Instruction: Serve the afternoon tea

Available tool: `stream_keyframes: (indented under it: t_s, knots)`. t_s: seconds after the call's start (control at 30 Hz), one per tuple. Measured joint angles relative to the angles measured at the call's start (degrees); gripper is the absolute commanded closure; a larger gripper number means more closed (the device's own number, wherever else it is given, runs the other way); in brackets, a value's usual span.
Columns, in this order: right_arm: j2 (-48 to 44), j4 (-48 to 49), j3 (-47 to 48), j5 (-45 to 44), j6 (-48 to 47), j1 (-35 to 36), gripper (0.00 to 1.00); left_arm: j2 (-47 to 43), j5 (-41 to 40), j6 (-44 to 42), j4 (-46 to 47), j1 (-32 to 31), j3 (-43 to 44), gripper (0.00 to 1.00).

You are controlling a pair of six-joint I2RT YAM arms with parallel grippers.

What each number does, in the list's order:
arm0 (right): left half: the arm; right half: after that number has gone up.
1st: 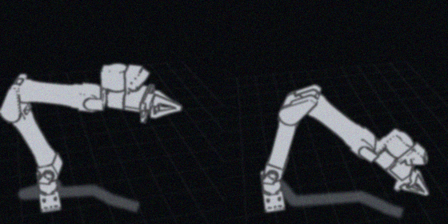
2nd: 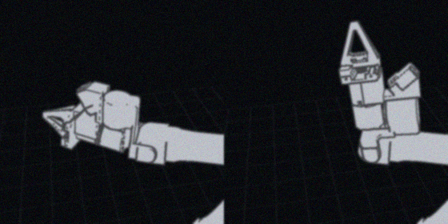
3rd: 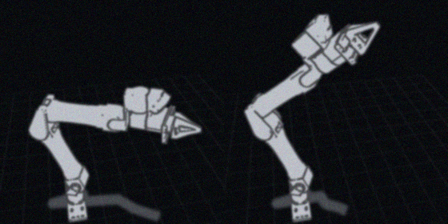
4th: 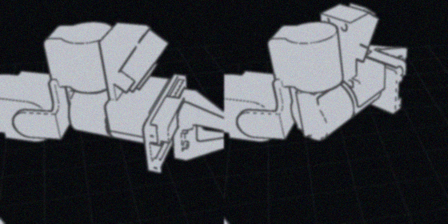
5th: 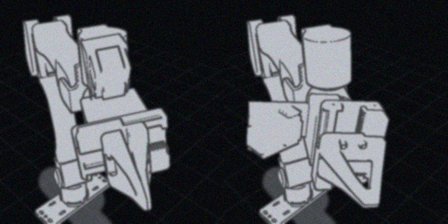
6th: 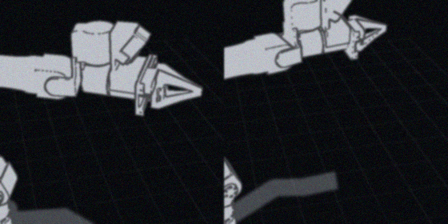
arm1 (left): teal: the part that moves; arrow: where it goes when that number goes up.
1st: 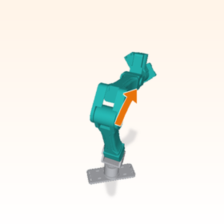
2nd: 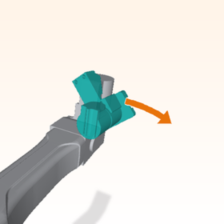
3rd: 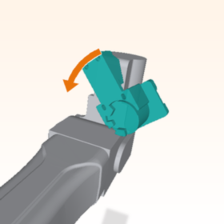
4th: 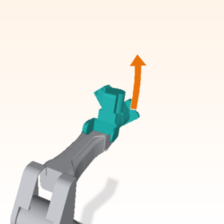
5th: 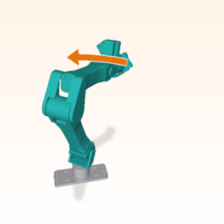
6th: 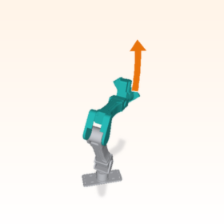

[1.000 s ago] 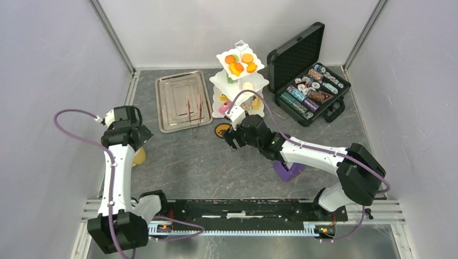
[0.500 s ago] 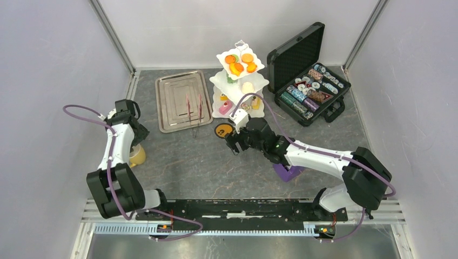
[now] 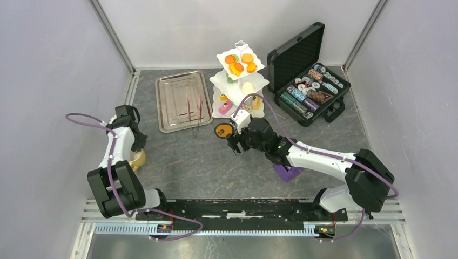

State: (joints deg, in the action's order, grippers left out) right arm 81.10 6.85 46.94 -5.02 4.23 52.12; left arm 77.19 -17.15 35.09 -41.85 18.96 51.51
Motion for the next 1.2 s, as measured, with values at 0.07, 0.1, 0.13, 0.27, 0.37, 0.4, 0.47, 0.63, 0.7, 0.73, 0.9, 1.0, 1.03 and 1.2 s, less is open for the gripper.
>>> stream_keyframes:
  t_s: [0.07, 0.1, 0.13, 0.27, 0.37, 0.4, 0.47, 0.63, 0.7, 0.73, 0.9, 1.0, 1.03, 1.2]
  knots:
    - [-0.07, 0.00, 0.00, 0.00, -0.02, 0.00, 0.15, -1.29, 0.85, -0.20, -0.13, 0.04, -0.79, 0.98]
    - [-0.07, 0.02, 0.00, 0.00, -0.02, 0.00, 0.15, -1.92, 1.22, -0.17, -0.24, 0.04, -1.16, 0.98]
    - [-0.07, 0.00, 0.00, 0.00, 0.00, 0.00, 0.15, -2.56, 1.79, -0.17, -0.50, 0.04, -1.49, 0.98]
    - [-0.07, -0.04, 0.00, -0.13, 0.00, 0.00, 0.15, -4.92, 3.56, -0.15, -3.21, -1.73, -2.03, 0.98]
    - [-0.26, -0.17, 0.00, -0.59, -0.02, 0.00, 0.15, -8.33, 1.18, 0.37, -6.05, -11.10, -1.77, 0.98]
    - [-0.44, -0.24, -0.04, -0.87, -0.04, 0.00, 0.15, -9.42, 0.20, 1.22, -7.32, -16.61, -1.18, 0.98]
    - [-0.92, -0.55, -0.24, -1.77, -0.26, 0.00, 0.15, -10.29, -0.59, 3.74, -9.57, -28.48, 1.40, 0.98]
    - [-3.45, -2.01, -1.57, -5.33, -1.38, 0.00, 0.15, -6.19, -0.57, 6.97, -11.08, -50.62, 10.91, 0.98]
    - [-5.22, -2.29, -2.47, -6.75, -1.62, 0.00, 0.15, -2.32, -0.15, 6.16, -9.84, -55.95, 15.21, 0.98]
    - [-6.54, -2.40, -3.06, -7.61, -1.70, 0.00, 0.15, 0.17, 0.44, 4.98, -9.29, -57.72, 17.64, 0.98]
    - [-13.86, -2.47, -6.58, -11.23, -1.55, 0.00, 0.14, 13.62, 3.54, -5.57, -5.86, -59.74, 29.03, 0.98]
    - [-18.91, -2.27, -9.77, -13.73, -1.07, 0.00, 0.13, 16.24, 5.55, -15.06, -3.10, -59.54, 29.81, 0.98]
    - [-20.41, -2.12, -10.86, -14.64, -0.83, 0.00, 0.13, 16.63, 6.91, -18.62, -2.86, -59.52, 29.86, 0.98]
    - [-26.10, -1.53, -15.72, -18.05, 0.50, -0.04, 0.12, 20.22, 12.02, -29.44, -2.86, -59.49, 33.07, 0.98]
